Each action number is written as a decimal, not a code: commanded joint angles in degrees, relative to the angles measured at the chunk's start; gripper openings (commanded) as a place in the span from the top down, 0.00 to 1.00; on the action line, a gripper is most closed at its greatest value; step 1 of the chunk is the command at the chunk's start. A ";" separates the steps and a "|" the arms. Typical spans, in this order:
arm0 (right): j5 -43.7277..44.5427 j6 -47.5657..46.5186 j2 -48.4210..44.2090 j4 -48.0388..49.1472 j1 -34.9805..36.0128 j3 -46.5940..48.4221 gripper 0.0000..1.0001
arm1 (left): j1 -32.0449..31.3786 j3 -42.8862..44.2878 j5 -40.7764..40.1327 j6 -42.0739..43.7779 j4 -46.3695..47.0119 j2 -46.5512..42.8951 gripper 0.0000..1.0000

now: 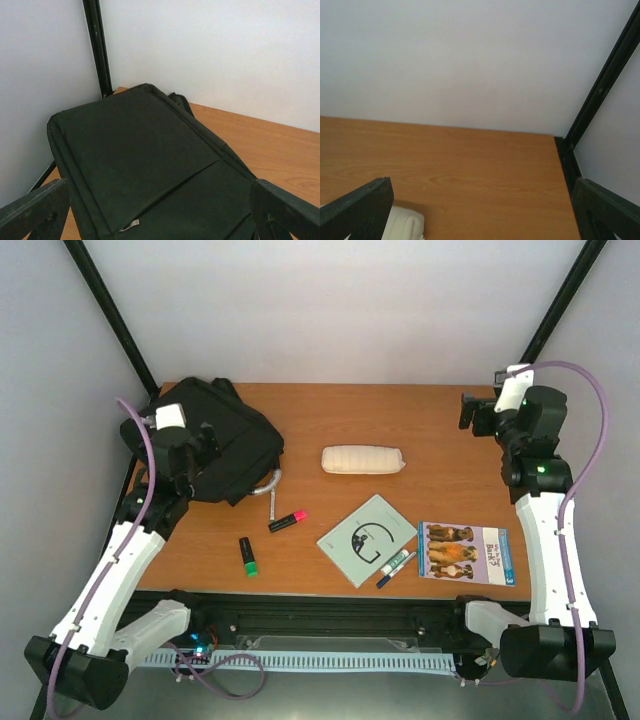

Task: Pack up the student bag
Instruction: Move the stationery to the center of the board.

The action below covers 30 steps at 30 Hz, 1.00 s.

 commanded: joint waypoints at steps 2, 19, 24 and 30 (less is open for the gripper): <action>-3.14 0.68 -2.30 0.17 0.54 -6.06 0.00 | 3.68 -1.49 9.31 -2.44 -1.38 0.20 0.02; -18.35 -5.20 -10.57 -0.19 1.63 -28.81 0.00 | -5.94 1.33 13.83 -4.39 -9.14 4.43 0.00; -19.81 -6.30 -7.52 -0.61 1.85 -29.32 0.00 | -9.84 4.85 -1.05 -3.95 -14.13 10.50 0.00; -18.72 -7.14 -5.54 -0.84 2.00 -29.16 0.00 | -11.20 7.53 9.72 -4.57 -14.03 19.24 0.23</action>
